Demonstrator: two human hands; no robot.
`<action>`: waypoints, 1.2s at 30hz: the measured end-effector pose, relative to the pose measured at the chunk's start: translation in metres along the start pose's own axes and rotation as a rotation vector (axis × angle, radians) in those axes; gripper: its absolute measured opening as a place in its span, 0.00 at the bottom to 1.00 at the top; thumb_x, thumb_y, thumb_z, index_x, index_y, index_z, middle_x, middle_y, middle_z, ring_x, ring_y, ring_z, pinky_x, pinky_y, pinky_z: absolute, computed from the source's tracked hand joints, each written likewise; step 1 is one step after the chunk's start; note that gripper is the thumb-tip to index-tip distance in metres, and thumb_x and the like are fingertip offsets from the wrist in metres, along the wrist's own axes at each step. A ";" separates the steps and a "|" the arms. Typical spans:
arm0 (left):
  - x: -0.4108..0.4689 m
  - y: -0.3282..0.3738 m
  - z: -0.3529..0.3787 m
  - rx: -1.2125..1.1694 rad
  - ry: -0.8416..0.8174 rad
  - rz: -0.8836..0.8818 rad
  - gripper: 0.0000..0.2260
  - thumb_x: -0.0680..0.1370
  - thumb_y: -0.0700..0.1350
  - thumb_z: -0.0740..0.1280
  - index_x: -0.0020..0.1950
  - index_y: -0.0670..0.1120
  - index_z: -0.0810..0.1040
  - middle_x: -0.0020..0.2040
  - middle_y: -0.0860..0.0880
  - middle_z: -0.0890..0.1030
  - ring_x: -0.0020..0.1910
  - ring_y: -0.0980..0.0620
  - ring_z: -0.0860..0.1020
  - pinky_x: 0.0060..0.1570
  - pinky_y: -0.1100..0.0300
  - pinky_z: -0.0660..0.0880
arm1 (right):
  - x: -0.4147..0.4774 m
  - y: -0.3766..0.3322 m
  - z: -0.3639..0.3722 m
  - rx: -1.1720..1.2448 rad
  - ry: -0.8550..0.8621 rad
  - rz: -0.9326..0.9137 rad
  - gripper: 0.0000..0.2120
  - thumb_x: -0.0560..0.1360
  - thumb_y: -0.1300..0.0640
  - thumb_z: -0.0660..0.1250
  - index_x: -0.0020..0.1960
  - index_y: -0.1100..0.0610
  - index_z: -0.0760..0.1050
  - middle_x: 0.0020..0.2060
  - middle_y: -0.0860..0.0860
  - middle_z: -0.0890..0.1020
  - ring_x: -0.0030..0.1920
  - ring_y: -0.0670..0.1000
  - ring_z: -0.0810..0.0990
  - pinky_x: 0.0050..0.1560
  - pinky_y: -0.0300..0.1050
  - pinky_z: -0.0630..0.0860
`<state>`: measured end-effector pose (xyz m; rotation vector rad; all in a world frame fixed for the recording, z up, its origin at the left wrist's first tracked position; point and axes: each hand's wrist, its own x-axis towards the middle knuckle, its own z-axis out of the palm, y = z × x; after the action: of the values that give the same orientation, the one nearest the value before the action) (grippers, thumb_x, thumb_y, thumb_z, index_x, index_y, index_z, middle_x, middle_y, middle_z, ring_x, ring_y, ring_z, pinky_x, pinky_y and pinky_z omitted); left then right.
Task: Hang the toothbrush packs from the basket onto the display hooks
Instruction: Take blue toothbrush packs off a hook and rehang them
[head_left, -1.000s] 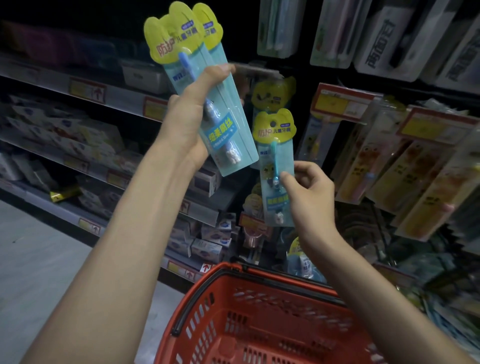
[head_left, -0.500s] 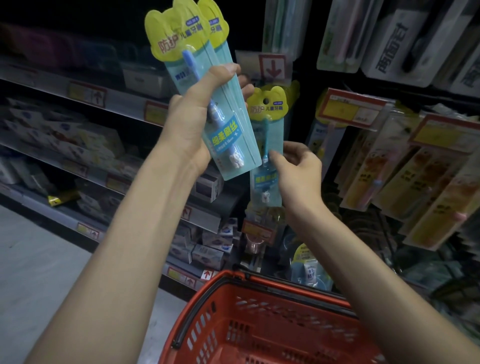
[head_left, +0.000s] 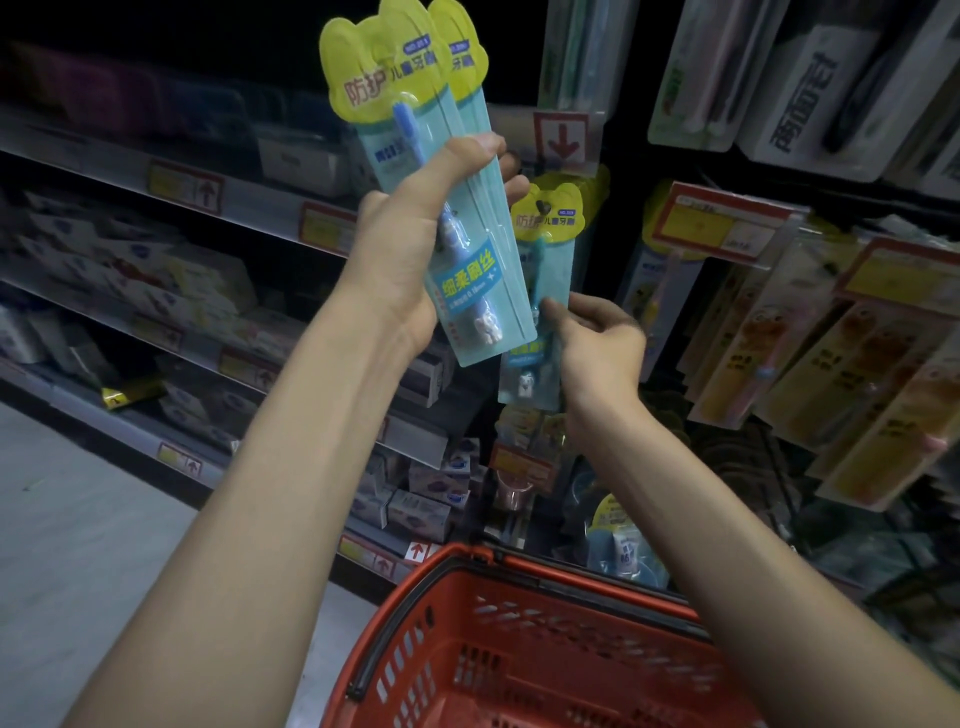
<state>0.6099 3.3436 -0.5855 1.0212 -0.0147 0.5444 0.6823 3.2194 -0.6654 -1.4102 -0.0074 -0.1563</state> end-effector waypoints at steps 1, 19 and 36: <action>0.000 0.000 0.000 -0.004 0.001 -0.001 0.10 0.78 0.41 0.73 0.57 0.39 0.83 0.56 0.39 0.87 0.55 0.45 0.87 0.45 0.56 0.82 | 0.002 0.001 0.001 -0.002 0.017 -0.001 0.03 0.78 0.60 0.74 0.49 0.56 0.80 0.39 0.50 0.86 0.37 0.47 0.85 0.36 0.40 0.82; 0.005 -0.003 -0.005 0.089 0.059 -0.036 0.22 0.70 0.47 0.78 0.61 0.40 0.84 0.57 0.40 0.86 0.46 0.46 0.85 0.50 0.48 0.85 | -0.021 -0.005 -0.014 -0.228 -0.001 -0.432 0.12 0.78 0.66 0.67 0.57 0.52 0.79 0.51 0.49 0.83 0.53 0.46 0.82 0.55 0.41 0.78; -0.003 -0.003 0.001 0.090 0.059 -0.058 0.13 0.75 0.44 0.77 0.56 0.39 0.84 0.45 0.41 0.84 0.42 0.45 0.85 0.44 0.50 0.83 | -0.041 -0.062 0.004 -0.036 -0.391 -0.120 0.09 0.82 0.59 0.68 0.61 0.59 0.81 0.47 0.53 0.88 0.50 0.54 0.87 0.60 0.63 0.82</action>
<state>0.6086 3.3400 -0.5877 1.0892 0.0916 0.5256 0.6352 3.2185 -0.6080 -1.4575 -0.4149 0.0223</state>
